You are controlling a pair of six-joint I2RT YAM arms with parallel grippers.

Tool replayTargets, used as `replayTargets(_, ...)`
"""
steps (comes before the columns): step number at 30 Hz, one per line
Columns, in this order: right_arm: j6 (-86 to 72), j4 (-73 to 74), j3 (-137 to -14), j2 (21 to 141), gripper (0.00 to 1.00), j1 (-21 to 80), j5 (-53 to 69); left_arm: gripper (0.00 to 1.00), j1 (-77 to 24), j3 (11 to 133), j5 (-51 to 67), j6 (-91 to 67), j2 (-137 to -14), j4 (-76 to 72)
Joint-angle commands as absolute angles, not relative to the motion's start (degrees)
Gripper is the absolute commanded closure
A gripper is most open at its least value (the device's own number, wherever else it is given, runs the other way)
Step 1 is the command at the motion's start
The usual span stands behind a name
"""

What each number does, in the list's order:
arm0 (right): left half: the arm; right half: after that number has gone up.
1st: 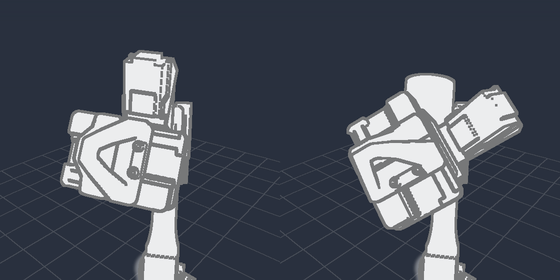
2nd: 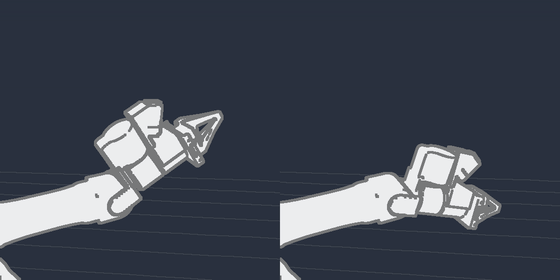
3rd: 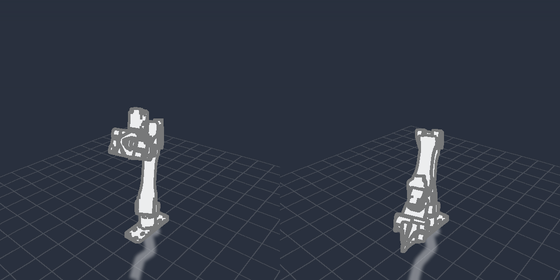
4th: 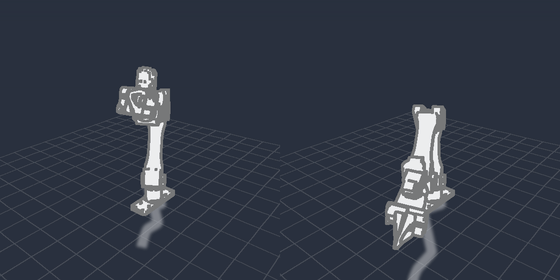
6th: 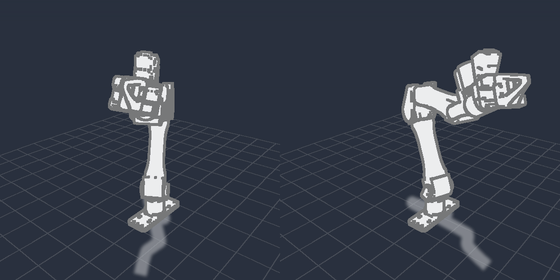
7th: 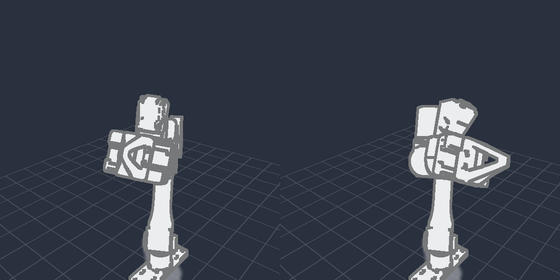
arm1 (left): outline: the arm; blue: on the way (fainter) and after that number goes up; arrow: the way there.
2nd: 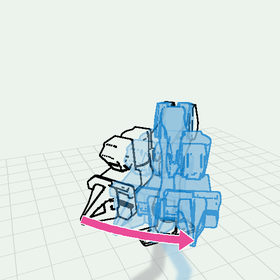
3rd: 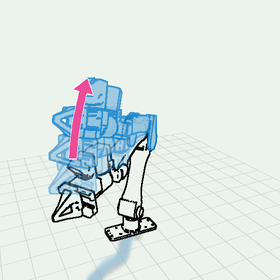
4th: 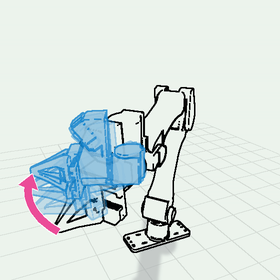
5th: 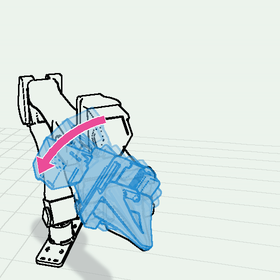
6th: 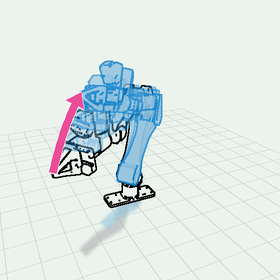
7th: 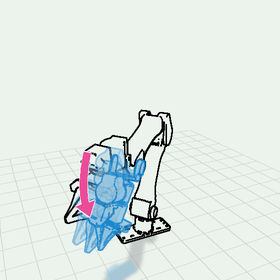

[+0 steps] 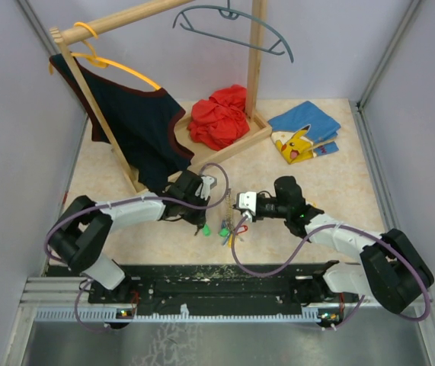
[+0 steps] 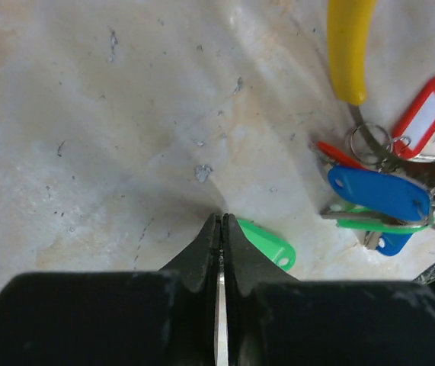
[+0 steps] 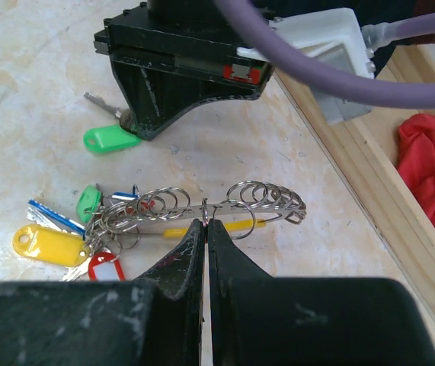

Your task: Put the keys on the keyring

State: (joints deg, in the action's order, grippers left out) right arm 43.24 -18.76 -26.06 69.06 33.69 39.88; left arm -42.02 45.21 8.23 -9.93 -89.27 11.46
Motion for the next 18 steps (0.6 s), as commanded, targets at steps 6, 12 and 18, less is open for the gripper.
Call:
replayTargets(6,42.04,-20.72,-28.30,68.71,1.00,34.04,41.36,0.83,-42.19,47.40,6.07,-13.74,-90.40,14.74)
replayTargets(12,41.93,-20.92,-28.39,68.94,1.00,33.94,41.95,0.74,-42.18,47.06,6.57,-14.69,-88.83,16.26)
replayTargets(18,41.67,-21.18,-28.32,69.17,1.00,33.93,42.40,0.73,-42.19,46.83,7.57,-14.84,-88.18,16.87)
